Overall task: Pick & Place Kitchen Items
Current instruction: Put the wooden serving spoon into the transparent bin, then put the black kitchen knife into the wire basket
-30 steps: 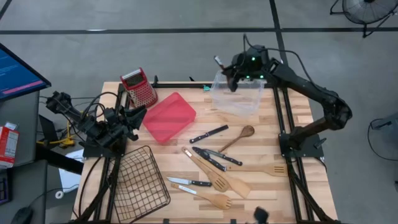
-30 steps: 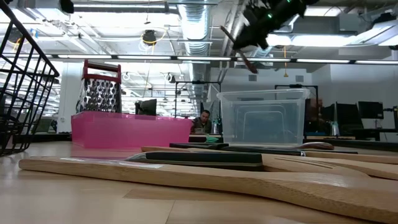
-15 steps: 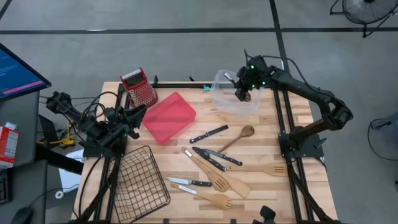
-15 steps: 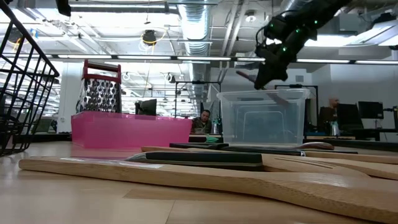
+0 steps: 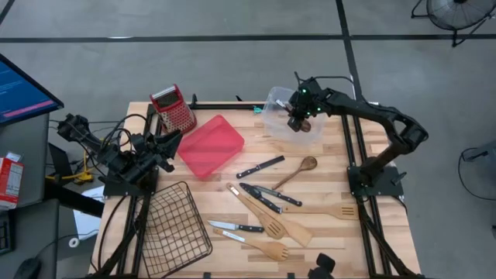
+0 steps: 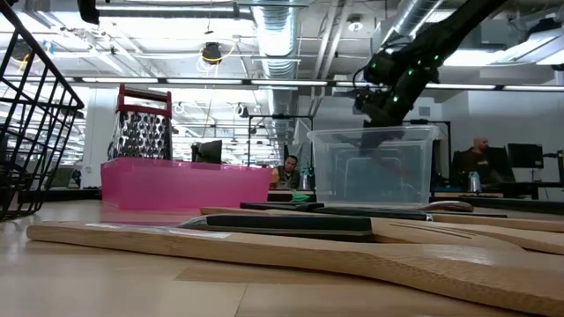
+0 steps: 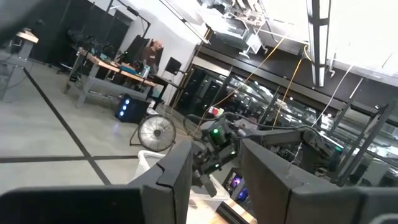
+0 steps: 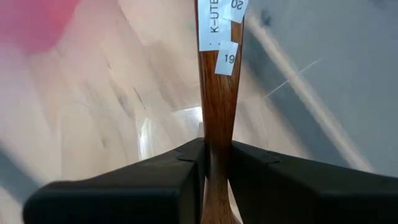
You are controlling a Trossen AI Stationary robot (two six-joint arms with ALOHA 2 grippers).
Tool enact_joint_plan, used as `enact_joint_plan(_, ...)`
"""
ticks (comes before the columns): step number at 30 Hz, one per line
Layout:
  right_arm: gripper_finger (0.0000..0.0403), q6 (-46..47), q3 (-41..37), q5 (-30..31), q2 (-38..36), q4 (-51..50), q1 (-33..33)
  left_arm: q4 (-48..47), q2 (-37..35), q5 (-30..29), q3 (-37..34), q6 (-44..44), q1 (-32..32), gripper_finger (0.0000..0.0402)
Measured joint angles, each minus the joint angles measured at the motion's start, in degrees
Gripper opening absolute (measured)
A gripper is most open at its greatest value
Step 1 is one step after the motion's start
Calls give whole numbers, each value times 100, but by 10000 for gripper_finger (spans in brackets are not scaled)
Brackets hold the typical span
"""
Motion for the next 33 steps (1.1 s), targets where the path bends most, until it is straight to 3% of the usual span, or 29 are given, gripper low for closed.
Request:
enact_joint_plan(12, 76, 57, 16, 11, 114, 167, 4, 2, 0, -25, 0, 0, 0, 117)
enact_joint_plan(20, 138, -24, -13, 527, -240, 95, -7, -1, -2, -119, 0, 0, 0, 118)
enact_joint_plan(27, 209, 286, 772, 221, -1059, -988, 131, -12, 17, 111, 73, -237, 0, 145)
enact_joint_plan(33, 222, 300, 1557, 211, -2032, -2396, 680, -248, 461, 679, 787, 222, 0, 152)
